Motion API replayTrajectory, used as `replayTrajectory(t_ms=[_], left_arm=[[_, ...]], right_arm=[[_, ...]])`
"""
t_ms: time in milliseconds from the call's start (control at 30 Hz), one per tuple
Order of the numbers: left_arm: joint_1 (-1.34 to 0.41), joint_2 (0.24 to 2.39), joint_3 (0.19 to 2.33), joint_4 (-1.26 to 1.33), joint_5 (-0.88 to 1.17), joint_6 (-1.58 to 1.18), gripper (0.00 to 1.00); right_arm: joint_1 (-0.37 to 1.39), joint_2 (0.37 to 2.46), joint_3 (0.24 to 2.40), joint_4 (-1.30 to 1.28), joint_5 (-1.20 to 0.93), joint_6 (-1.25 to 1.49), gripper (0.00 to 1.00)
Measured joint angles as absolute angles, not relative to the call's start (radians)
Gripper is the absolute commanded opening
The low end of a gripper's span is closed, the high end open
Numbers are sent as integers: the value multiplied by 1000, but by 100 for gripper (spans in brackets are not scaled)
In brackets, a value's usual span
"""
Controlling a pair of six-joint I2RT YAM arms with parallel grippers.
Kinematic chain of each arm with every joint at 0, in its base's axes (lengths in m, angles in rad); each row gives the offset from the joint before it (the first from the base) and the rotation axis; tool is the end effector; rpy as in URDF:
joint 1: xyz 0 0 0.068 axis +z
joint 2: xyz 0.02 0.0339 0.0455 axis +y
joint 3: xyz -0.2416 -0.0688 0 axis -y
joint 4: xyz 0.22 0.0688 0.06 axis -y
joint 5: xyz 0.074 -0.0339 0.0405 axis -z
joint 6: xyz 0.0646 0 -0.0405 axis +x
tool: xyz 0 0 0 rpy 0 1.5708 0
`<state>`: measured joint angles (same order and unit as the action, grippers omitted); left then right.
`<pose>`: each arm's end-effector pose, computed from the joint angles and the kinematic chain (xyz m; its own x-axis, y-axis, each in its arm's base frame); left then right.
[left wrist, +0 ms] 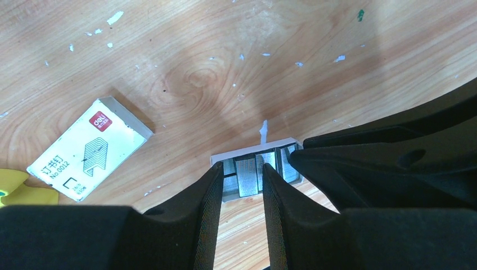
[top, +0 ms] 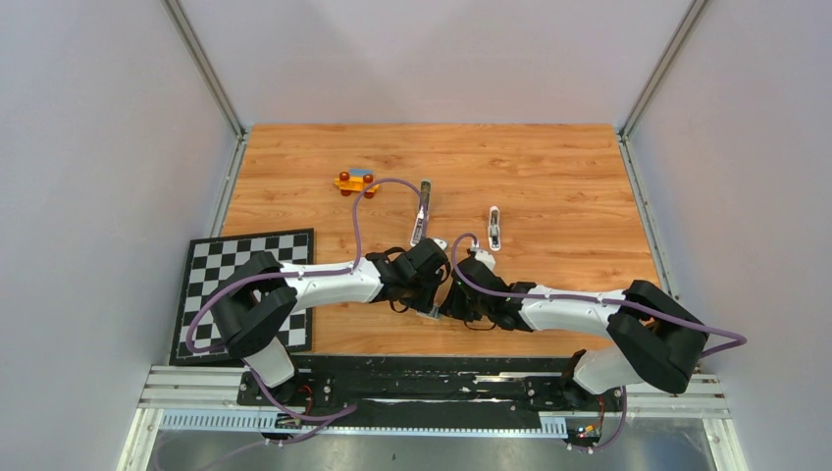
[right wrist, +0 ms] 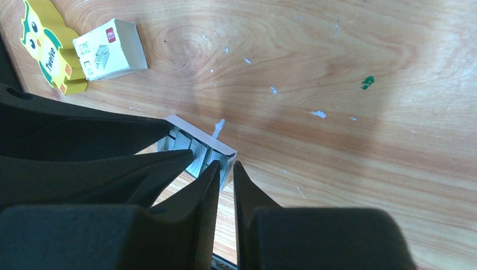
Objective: Load the staples into the stapler
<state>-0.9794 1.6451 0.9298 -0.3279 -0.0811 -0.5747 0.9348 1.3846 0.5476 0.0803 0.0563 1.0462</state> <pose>0.1789 -0.2570 0.1359 -0.8417 0.2816 -0.4606 0.4136 0.8847 -0.2149 0.1620 0.2133 0.1326 -0.8784 0.2652 -0.3976 -0.0372 0.7915 0.6100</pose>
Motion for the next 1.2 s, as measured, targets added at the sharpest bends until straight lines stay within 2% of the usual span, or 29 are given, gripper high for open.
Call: replayTrajectory(t_ms=[1200], left_arm=[[-986, 1648, 935, -324, -73, -570, 39]], right_arm=[[937, 1385, 548, 78, 56, 1031, 18]])
